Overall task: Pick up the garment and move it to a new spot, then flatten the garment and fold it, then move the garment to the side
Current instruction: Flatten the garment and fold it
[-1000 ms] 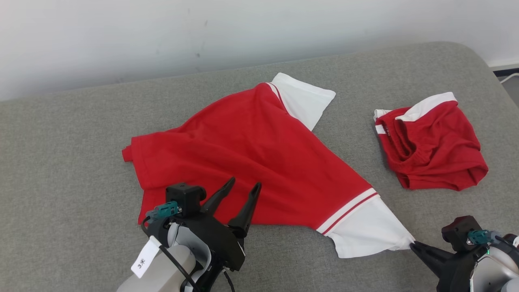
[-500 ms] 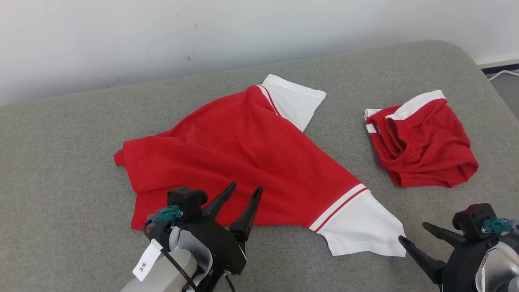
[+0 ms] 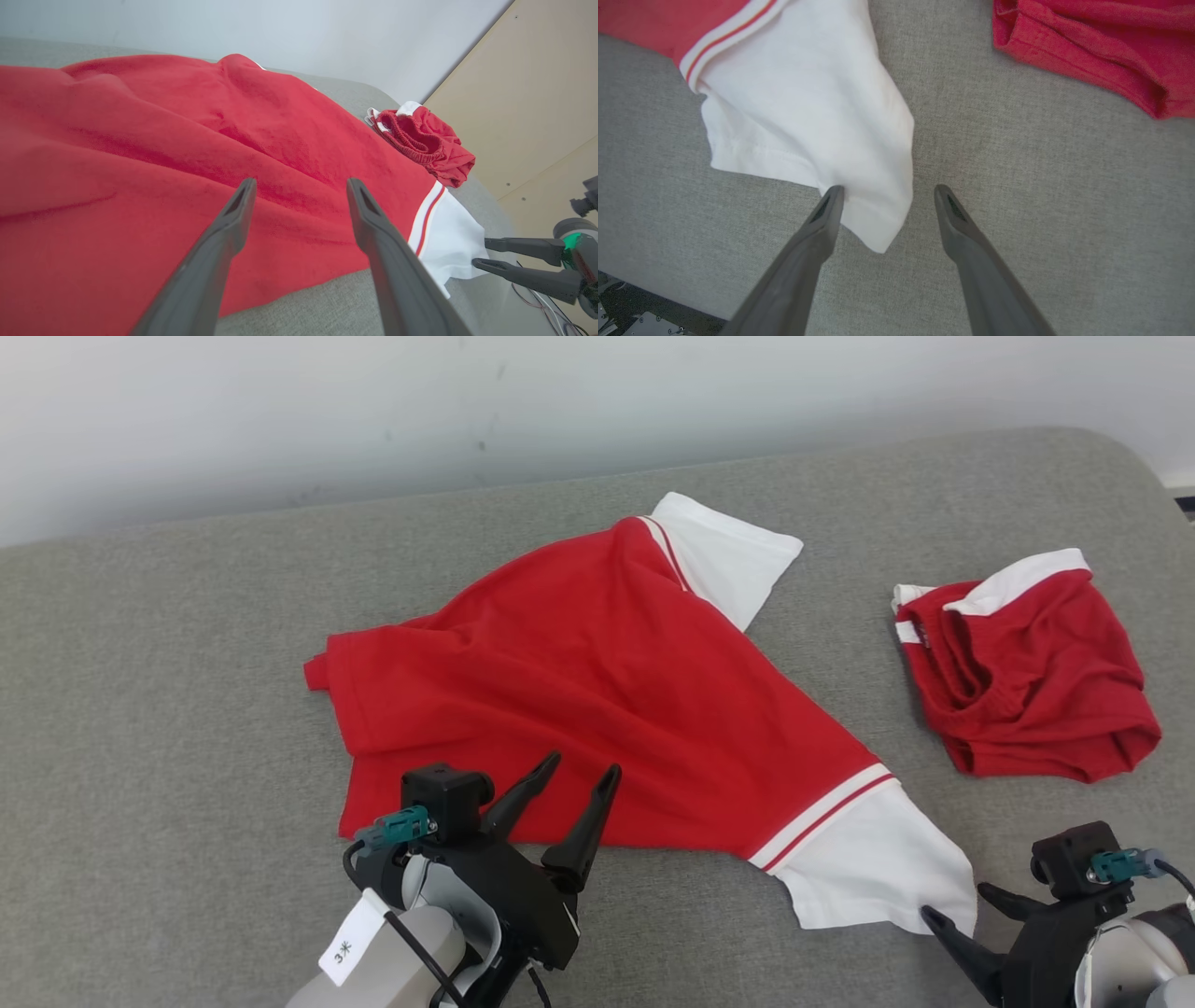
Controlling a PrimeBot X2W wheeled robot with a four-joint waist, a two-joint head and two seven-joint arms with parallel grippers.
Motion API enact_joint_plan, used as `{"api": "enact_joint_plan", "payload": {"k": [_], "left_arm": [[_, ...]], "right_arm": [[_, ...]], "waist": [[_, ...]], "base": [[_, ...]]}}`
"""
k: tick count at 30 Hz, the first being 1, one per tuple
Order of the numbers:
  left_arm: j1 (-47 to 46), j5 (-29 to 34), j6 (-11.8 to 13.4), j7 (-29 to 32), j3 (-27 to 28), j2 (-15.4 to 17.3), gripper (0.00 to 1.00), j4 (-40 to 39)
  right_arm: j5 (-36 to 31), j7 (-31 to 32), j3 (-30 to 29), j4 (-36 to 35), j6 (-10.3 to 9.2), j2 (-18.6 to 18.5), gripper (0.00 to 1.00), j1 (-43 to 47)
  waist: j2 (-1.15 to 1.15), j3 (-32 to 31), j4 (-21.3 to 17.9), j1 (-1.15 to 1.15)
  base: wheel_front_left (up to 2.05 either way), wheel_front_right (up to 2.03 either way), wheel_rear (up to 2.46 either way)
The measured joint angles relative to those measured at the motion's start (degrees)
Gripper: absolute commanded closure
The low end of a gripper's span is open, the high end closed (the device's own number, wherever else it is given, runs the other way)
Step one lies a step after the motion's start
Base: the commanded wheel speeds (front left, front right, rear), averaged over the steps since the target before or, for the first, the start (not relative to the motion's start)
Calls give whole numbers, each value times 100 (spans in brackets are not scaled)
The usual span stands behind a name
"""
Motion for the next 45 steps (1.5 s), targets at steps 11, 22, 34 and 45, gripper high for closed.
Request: {"api": "enact_joint_plan", "payload": {"k": [11, 22, 34, 45], "left_arm": [[-58, 113, 109, 0, 57, 231, 0, 231], [51, 432, 367, 0, 126, 1003, 0, 755], [69, 325, 377, 371, 112, 1033, 0, 1127], [109, -30, 49, 511, 291, 909, 100, 1111]], "right_arm": [[63, 147, 220, 272, 54, 252, 100, -210], [3, 32, 138, 318, 70, 216, 100, -254], [-63, -20, 183, 414, 129, 249, 100, -464], [-101, -181, 178, 457, 179, 248, 100, -472]], "waist": [[0, 27, 260, 0], [0, 69, 326, 0], [1, 83, 315, 0], [1, 42, 337, 0]], "base": [[0, 0, 0], [0, 0, 0], [0, 0, 0], [0, 0, 0]]}}
